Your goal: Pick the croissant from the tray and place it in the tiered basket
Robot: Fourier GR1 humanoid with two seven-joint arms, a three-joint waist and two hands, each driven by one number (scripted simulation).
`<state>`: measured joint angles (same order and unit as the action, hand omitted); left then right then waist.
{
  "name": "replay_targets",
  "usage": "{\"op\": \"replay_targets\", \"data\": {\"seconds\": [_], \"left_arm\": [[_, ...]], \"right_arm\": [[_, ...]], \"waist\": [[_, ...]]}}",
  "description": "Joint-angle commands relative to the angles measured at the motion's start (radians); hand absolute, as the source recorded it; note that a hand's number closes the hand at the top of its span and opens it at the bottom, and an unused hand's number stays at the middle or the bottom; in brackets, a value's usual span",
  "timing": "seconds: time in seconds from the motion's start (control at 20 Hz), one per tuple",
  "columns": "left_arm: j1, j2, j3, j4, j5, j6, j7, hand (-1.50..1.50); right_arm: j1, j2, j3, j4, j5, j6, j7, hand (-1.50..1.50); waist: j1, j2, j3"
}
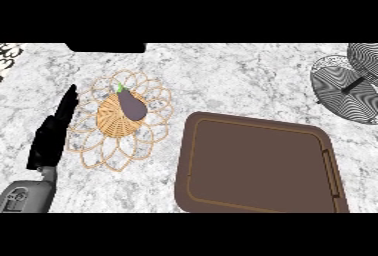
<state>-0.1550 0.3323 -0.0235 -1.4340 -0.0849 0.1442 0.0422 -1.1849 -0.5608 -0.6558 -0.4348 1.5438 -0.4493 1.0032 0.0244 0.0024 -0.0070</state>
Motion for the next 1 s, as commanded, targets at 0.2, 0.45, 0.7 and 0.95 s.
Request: {"op": "replay_targets", "data": {"seconds": [0.2,0.45,0.7,0.95], "left_arm": [[0.009,-0.009,0.001,0.002,-0.023,0.002,-0.005,0.0],[0.014,0.0,0.027,0.007,-0.014,0.006,0.022,0.0],[0.082,-0.009,0.023,-0.019,-0.032,0.03,0.008,0.0],[0.086,-0.01,0.037,-0.014,-0.022,0.028,0.015,0.0]], "right_arm": [[-0.013,0.026,0.086,-0.136,0.102,-0.085,0.179,-1.5],[-0.002,0.066,0.038,-0.292,0.093,-0.007,0.27,-1.5],[0.082,0.177,0.01,-0.52,0.047,0.086,0.251,-1.5],[0.217,0.309,0.024,-0.802,0.038,0.112,0.214,-1.5]], "waist": [[-0.015,-0.003,0.006],[-0.05,-0.018,0.005],[-0.084,-0.038,0.004],[-0.113,-0.046,0.004]]}}
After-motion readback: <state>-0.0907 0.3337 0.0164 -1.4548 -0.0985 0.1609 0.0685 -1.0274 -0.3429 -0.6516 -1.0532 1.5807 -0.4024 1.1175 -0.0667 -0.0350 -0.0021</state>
